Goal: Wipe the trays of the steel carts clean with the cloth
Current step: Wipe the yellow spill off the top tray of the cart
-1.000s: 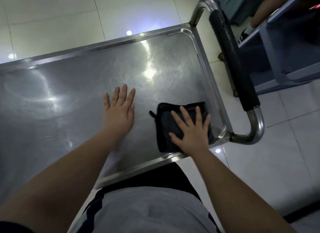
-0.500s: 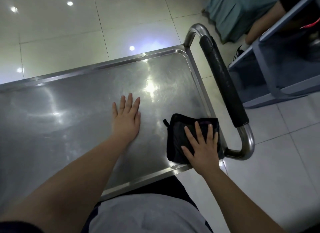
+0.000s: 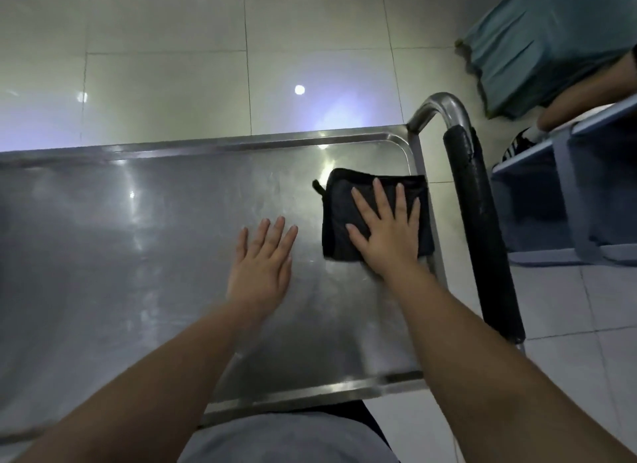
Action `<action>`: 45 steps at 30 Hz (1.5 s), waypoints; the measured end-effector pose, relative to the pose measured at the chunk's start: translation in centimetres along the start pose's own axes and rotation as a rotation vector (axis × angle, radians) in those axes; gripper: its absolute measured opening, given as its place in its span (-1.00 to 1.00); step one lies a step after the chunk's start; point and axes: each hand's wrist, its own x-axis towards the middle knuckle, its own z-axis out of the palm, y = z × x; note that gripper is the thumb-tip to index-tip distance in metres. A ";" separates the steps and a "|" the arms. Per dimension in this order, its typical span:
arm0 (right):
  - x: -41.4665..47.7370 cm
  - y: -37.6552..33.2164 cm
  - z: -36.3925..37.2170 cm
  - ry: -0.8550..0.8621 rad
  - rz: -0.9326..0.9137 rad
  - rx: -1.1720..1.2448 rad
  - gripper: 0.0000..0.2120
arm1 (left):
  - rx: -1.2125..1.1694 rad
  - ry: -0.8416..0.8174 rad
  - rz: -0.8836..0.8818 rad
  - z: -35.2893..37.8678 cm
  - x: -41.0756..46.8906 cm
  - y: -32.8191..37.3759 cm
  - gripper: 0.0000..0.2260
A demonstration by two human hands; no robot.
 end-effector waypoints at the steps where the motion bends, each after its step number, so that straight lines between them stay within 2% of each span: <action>1: 2.1 -0.3 -0.6 -0.004 0.012 0.000 -0.37 | -0.005 -0.003 -0.003 0.0 0.0 0.0 -0.50; 5: 6.9 -1.4 -1.9 -0.017 0.045 -0.014 -0.35 | -0.038 0.009 0.012 0.3 0.1 -0.3 -0.51; 13: 5.2 -0.8 -1.8 -0.054 -0.020 0.000 -0.30 | -0.013 -0.001 0.006 0.7 -0.2 -0.6 -0.51; 17: 0.7 -0.6 -0.7 -0.060 -0.106 -0.013 -0.33 | -0.015 -0.011 -0.012 0.3 -0.2 -0.4 -0.52; 21: -7.3 -1.4 1.6 -0.066 -0.187 0.045 -0.35 | -0.077 -0.026 -0.016 -0.3 -0.2 -0.4 -0.52; 24: -13.7 -3.0 3.7 -0.081 -0.298 0.085 -0.37 | -0.153 0.006 -0.056 -0.9 -0.5 -0.2 -0.49; 27: -15.6 -3.7 4.2 -0.098 -0.336 0.078 -0.39 | -0.215 0.058 -0.097 -1.5 -1.3 0.2 -0.48; 31: -9.7 -6.2 2.3 -0.078 -0.311 0.061 -0.42 | -0.327 0.092 -0.146 -1.8 -2.1 0.1 -0.50; 34: -2.9 -9.0 0.7 -0.067 -0.202 0.023 -0.40 | -0.342 0.113 -0.177 -2.3 -2.1 0.3 -0.51; 38: 1.8 -11.2 -0.8 -0.122 -0.152 0.017 -0.40 | -0.392 0.178 -0.189 -3.6 -0.9 1.2 -0.53; 40: 1.6 -10.5 -1.5 -0.127 -0.196 0.102 -0.41 | -0.436 0.200 -0.214 -4.3 0.2 2.0 -0.54; 42: 0.6 -8.4 -2.0 -0.031 -0.180 0.219 -0.43 | -0.426 0.192 -0.215 -4.6 1.8 3.0 -0.54; 45: -0.6 -4.0 -1.8 0.042 0.010 0.324 -0.46 | -0.266 0.064 -0.149 -4.0 4.6 5.1 -0.53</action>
